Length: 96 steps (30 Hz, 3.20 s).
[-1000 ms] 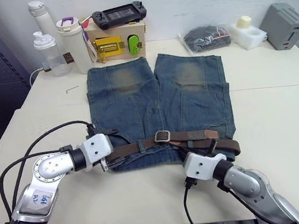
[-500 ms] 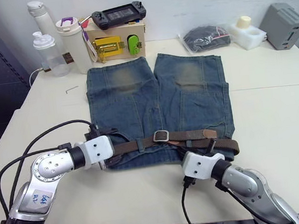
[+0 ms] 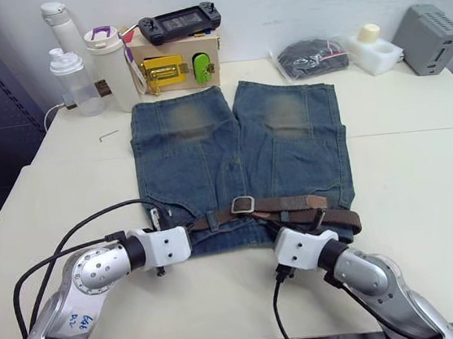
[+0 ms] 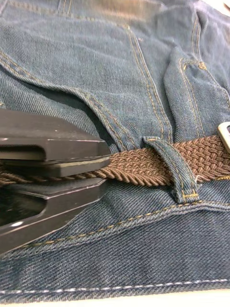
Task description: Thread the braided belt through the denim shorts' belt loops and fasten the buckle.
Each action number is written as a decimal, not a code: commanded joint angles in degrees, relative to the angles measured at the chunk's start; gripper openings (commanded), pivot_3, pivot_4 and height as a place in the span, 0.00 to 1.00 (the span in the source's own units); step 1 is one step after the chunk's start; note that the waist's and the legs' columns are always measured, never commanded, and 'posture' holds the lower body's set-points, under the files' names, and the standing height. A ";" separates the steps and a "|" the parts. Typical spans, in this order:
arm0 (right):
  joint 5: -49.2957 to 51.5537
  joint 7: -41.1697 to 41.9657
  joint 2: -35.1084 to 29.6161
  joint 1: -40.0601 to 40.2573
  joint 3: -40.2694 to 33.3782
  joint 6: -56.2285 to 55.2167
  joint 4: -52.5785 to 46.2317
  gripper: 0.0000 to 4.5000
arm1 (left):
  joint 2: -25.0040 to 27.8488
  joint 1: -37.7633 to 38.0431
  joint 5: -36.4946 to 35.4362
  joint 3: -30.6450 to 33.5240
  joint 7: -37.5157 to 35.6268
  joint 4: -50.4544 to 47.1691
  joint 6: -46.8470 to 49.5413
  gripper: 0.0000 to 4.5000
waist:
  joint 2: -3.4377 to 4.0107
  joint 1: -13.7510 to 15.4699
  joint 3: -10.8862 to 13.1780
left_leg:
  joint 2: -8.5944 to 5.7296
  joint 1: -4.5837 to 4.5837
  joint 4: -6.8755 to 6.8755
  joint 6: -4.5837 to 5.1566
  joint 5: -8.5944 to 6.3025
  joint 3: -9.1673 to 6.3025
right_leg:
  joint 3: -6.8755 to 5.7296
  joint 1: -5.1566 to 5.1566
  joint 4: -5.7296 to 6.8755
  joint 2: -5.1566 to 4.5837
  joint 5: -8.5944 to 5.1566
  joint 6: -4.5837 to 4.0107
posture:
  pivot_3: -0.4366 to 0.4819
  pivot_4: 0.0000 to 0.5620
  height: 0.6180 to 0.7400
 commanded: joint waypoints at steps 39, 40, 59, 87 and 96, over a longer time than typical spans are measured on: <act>-1.10 0.30 -0.20 -0.29 -3.03 5.81 2.13 0.00 | 7.66 19.65 -1.87 15.27 12.11 23.16 -1.01 0.01 | 0.48 -1.62 -0.29 | 0.41 0.33 -0.56 -0.14 -0.08 0.87 | 0.06 -0.22 -0.07 -0.11 -0.34 0.23 | 0.48 0.27 0.22; -1.17 0.33 -0.19 -0.30 -2.95 5.81 2.13 0.00 | 7.57 19.56 -1.96 14.99 12.49 23.08 -1.57 0.01 | 0.49 -1.62 -0.29 | 0.43 0.34 -0.57 -0.15 -0.09 0.92 | 0.07 -0.22 -0.09 -0.11 -0.41 0.27 | 0.48 0.27 0.22; 2.09 11.36 -5.53 -4.36 1.37 5.15 1.17 0.07 | 0.43 17.51 -13.90 12.87 7.67 12.36 -15.57 0.10 | 0.34 -1.02 -0.30 | 0.53 0.70 -0.77 -0.25 -0.15 1.02 | 0.04 0.08 -0.26 -0.10 -0.61 0.17 | 0.48 0.27 0.22; 55.27 26.73 -16.31 -18.53 -36.60 21.18 12.04 0.98 | 2.73 16.18 -59.29 36.27 -1.65 -9.33 23.37 0.75 | 0.01 0.23 1.19 | 0.72 0.20 -0.44 -0.18 -0.05 1.01 | -0.19 0.20 -1.01 -0.05 -0.61 0.17 | 0.48 0.27 0.22; 54.46 24.66 -16.32 -17.70 -35.10 18.57 14.17 0.98 | 1.07 12.18 -56.64 33.84 -1.00 -8.38 23.39 0.75 | 0.07 -0.17 1.23 | 0.73 0.20 -0.46 -0.18 -0.05 1.03 | -0.19 0.17 -0.99 -0.05 -0.59 0.19 | 0.48 0.27 0.22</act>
